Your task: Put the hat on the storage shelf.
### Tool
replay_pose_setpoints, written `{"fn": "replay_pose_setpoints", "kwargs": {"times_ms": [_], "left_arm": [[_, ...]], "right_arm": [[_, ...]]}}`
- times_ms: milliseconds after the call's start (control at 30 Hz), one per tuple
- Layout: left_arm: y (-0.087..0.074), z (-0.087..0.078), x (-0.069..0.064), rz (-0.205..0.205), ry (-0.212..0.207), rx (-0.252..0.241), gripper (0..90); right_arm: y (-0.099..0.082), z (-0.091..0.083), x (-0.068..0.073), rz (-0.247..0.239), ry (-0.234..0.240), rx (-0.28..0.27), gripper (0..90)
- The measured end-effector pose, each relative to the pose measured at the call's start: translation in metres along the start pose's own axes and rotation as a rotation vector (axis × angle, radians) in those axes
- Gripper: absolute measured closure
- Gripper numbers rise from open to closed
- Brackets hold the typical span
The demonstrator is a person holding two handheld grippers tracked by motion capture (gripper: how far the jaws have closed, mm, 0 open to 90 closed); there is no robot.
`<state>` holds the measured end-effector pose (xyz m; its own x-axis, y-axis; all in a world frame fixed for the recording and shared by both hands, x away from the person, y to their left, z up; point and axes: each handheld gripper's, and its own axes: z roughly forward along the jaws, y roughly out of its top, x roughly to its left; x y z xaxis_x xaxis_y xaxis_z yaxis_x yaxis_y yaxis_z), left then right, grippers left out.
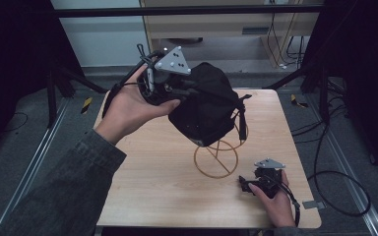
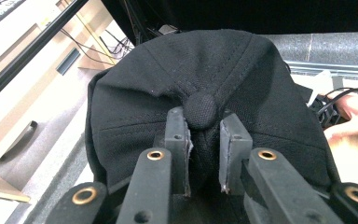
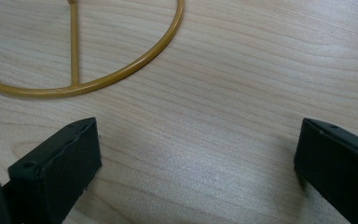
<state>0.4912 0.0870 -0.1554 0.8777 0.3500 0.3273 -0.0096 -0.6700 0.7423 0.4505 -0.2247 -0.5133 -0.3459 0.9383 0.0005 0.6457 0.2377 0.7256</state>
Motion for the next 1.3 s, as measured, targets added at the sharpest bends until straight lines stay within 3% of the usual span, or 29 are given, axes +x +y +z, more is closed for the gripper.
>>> {"fn": "replay_pose_setpoints", "kwargs": {"times_ms": [867, 1300], "left_arm": [[0.028, 0.043, -0.003, -0.006, -0.033, 0.007, 76.4], [0.025, 0.057, -0.001, -0.023, -0.047, 0.014, 76.4]], "right_arm": [[0.0, 0.0, -0.001, -0.014, -0.001, -0.004, 0.7], [0.0, 0.0, -0.001, -0.014, 0.0, -0.004, 0.7]]}}
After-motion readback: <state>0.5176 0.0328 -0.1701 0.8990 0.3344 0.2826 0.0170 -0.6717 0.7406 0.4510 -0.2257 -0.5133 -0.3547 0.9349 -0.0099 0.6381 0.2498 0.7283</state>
